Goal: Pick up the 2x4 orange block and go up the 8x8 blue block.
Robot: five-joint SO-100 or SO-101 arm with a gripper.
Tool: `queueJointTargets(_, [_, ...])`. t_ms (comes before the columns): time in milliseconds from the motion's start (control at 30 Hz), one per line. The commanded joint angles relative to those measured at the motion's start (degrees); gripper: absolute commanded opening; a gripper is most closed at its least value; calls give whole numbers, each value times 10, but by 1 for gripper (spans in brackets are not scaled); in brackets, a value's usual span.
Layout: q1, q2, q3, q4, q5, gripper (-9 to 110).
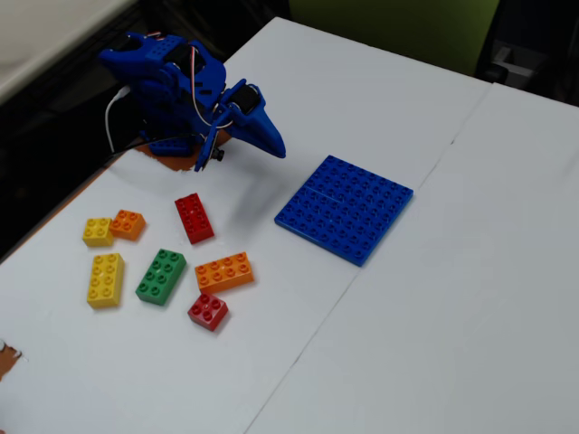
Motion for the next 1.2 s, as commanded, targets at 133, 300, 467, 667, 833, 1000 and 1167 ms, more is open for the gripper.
queueJointTargets(133, [-4, 25, 25, 3, -1, 0])
queueJointTargets(300, [-4, 25, 25, 3, -1, 0])
queueJointTargets(467, [-4, 25, 25, 3, -9, 0])
queueJointTargets(667, [-4, 25, 19, -40, -233, 0])
queueJointTargets(833, [-4, 25, 15, -38, -566, 0])
queueJointTargets(1000, [-1, 25, 12, -11, -793, 0])
queueJointTargets(1167, [10, 26, -6, 67, -954, 0])
